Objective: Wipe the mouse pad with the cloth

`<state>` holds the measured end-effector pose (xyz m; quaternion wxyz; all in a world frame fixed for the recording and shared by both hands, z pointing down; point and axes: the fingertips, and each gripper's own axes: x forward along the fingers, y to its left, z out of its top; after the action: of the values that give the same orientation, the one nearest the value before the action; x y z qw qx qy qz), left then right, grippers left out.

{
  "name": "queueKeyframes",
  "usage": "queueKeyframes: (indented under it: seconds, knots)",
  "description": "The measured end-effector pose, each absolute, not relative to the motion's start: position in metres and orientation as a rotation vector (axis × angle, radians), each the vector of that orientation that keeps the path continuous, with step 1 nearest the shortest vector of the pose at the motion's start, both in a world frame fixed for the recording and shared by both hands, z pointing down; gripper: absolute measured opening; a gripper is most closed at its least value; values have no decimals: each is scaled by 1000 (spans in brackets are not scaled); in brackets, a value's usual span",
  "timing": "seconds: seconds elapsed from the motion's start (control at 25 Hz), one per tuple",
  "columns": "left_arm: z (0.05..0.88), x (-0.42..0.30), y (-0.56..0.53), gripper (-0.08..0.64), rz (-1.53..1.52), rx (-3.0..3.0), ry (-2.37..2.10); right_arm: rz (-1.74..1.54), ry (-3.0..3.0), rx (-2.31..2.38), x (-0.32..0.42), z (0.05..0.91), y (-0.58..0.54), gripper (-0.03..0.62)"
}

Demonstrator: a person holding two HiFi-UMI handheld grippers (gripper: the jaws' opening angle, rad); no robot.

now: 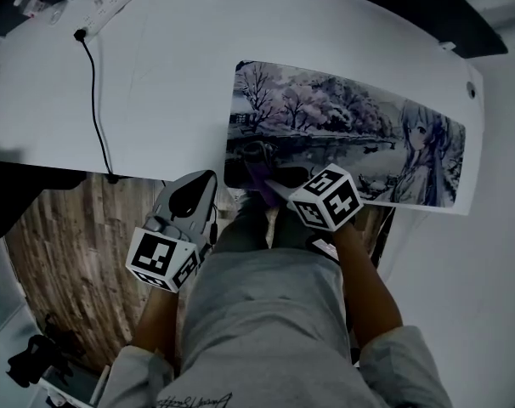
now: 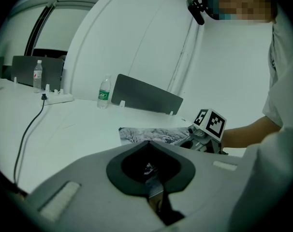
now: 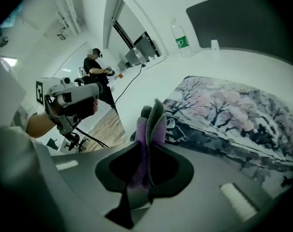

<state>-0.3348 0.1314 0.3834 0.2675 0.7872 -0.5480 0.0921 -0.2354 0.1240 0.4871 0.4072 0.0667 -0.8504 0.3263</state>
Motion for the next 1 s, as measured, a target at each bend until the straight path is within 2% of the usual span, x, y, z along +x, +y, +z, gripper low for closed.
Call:
queueKeyframes:
  seconds: [1.0]
  knots:
    - [317, -148, 69, 20, 310, 2360, -1306, 759, -2316, 595, -41, 396, 62, 67]
